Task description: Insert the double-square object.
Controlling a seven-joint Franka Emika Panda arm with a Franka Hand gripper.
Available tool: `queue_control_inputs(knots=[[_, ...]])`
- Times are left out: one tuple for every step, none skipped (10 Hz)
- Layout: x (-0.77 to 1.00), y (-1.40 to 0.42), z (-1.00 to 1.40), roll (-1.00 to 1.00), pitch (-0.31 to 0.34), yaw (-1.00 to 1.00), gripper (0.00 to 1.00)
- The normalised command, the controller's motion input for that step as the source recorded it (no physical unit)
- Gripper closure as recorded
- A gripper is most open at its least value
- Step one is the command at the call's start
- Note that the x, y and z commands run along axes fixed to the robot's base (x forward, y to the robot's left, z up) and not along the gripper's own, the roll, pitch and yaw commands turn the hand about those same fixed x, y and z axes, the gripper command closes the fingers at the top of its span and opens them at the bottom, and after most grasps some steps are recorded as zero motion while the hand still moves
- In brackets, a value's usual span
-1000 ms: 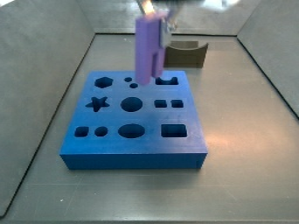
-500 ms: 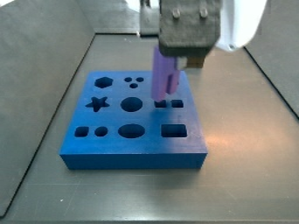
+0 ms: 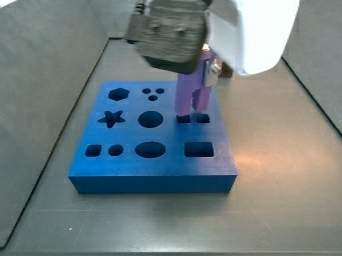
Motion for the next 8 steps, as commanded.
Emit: queue_control_inputs(knots=[[0.00,0.00,-0.06,0.00,-0.024,-1.00,1.00],[0.00,0.00,-0.05,0.00,-0.029,-1.00,1.00],[0.00,0.00,-0.05,0.00,0.000,-1.00,1.00],[0.13,-0.12,-0.06,0.00,0.000,-0.91,1.00],[0.23,-0.31,-0.15,0.00,0.000,-0.75,1.00],[0.25,-0.42,-0.20,0.00,0.000,-0.58,1.00],[0.00,-0.03,-0.01,0.00,-0.021,0.00,1.00],[0.00,0.00,-0.06,0.00,0.000,0.00,1.00]])
